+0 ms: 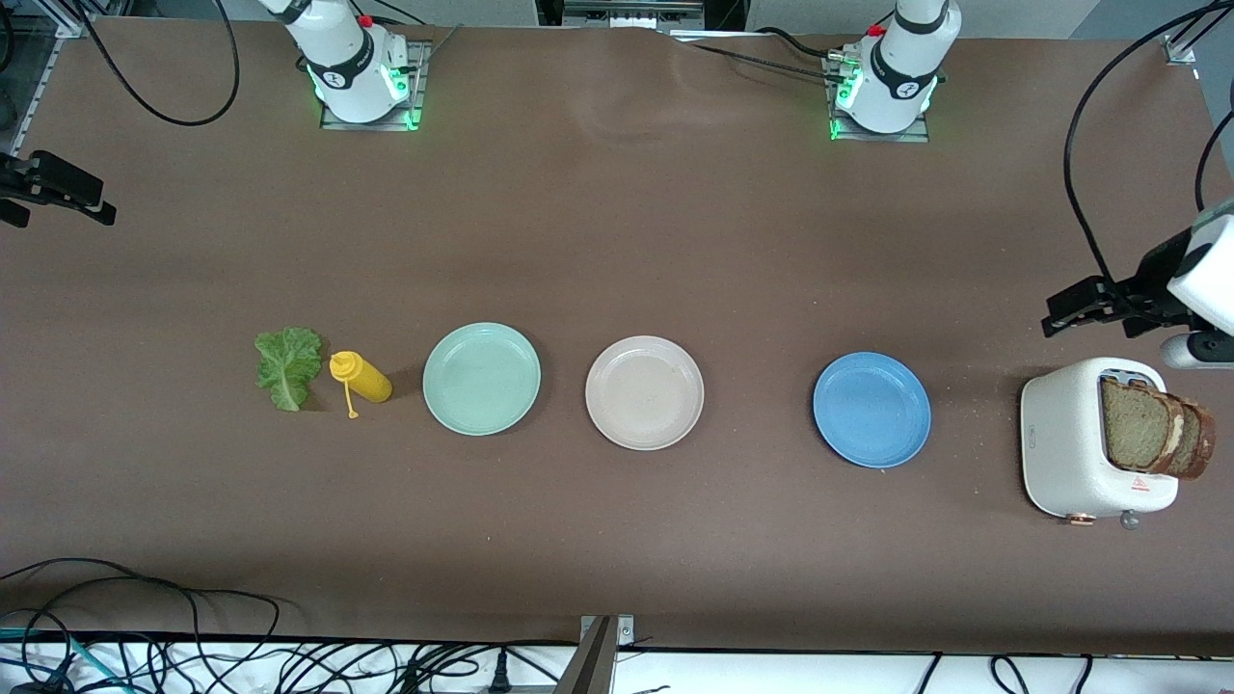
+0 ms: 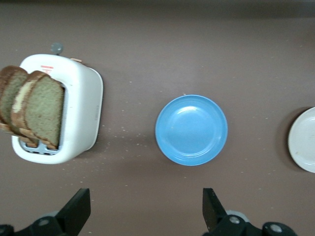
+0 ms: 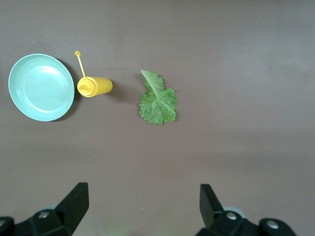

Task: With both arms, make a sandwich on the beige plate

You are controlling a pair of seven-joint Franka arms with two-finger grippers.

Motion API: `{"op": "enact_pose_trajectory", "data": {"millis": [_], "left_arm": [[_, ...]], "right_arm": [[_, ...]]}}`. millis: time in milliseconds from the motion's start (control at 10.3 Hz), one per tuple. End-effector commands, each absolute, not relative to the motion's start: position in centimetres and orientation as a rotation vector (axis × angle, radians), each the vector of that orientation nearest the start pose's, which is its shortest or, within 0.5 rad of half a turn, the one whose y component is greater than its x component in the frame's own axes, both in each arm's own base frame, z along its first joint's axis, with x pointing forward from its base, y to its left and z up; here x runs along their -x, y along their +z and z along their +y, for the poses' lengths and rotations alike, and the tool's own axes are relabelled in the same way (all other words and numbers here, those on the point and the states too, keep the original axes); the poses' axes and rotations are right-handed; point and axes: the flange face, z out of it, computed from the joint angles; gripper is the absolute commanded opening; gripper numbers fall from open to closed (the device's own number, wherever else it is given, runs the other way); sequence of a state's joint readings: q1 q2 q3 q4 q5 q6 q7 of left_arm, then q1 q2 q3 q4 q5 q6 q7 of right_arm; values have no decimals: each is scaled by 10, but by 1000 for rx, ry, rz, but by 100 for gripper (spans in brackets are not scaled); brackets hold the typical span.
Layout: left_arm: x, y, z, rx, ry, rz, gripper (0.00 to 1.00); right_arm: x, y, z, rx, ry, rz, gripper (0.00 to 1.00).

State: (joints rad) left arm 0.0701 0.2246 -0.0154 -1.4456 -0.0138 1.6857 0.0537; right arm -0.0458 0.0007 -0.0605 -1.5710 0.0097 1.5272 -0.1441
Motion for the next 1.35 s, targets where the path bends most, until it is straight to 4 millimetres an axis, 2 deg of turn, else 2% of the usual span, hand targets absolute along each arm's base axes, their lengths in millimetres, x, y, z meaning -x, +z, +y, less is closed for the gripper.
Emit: {"op": "enact_pose_trajectory", "data": {"millis": [0, 194, 387, 581, 677, 774, 1065, 1258], "left_arm": [[-642, 540, 78, 3107, -36, 144, 100], [-654, 510, 110, 3097, -36, 203, 100], [-671, 478, 145, 3082, -124, 226, 100], [-686, 453, 161, 3054, -206, 277, 100], [-689, 445, 171, 3040, -237, 302, 100], [-692, 437, 177, 3029, -260, 321, 100], [-691, 426, 197, 3023, -268, 317, 100], [-692, 421, 196, 3035, -263, 314, 100]], "right_arm": [[-537, 630, -54, 3130, 78, -65, 100], [-537, 630, -47, 3128, 78, -84, 100], [-538, 631, -26, 3127, 85, -144, 100], [-536, 634, -16, 3131, 77, -173, 100], [-537, 633, -13, 3129, 74, -183, 100], [-538, 633, 0, 3140, 69, -223, 100], [-538, 634, -2, 3139, 66, -216, 100], [-539, 631, -2, 3140, 78, -216, 100]]}}
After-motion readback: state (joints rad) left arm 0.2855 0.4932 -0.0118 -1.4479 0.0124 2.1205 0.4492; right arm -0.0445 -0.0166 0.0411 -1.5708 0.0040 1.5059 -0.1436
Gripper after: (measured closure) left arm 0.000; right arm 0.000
